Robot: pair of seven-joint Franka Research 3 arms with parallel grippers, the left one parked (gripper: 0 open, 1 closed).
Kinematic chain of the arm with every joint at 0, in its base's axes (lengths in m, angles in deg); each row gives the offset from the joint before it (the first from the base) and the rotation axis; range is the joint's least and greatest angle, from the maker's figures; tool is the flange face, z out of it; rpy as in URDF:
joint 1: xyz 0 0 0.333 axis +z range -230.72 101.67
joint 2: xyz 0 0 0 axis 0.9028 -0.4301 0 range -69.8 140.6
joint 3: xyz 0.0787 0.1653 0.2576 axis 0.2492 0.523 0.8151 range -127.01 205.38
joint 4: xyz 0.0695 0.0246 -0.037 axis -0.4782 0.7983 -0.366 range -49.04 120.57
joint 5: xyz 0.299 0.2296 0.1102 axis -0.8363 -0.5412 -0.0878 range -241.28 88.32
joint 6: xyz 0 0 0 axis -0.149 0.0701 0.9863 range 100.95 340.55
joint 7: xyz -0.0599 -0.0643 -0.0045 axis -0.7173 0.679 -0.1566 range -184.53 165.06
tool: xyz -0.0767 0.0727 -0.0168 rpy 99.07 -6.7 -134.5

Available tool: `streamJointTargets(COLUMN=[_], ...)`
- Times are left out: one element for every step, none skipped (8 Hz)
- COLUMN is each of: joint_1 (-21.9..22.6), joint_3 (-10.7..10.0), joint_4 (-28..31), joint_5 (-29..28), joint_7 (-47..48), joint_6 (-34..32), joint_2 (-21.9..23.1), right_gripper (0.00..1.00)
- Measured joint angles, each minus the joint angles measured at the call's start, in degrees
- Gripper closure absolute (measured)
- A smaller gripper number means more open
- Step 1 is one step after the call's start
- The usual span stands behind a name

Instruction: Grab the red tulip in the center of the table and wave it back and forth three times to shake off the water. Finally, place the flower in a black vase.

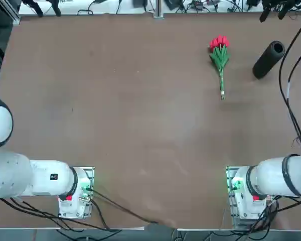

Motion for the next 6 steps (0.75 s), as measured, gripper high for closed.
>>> streamJointTargets(joint_1=[0.0, 0.0, 0.0, 0.0, 0.0, 0.0], joint_3=[0.0, 0.0, 0.0, 0.0, 0.0, 0.0], joint_4=[0.0, 0.0, 0.0, 0.0, 0.0, 0.0], joint_5=[0.0, 0.0, 0.0, 0.0, 0.0, 0.0], joint_7=[0.0, 0.0, 0.0, 0.0, 0.0, 0.0], joint_6=[-0.1, -0.2, -0.3, -0.8, -1.4, -1.6], joint_2=[0.0, 0.0, 0.0, 0.0, 0.0, 0.0], right_gripper=[0.0, 0.0, 0.0, 0.0, 0.0, 0.0])
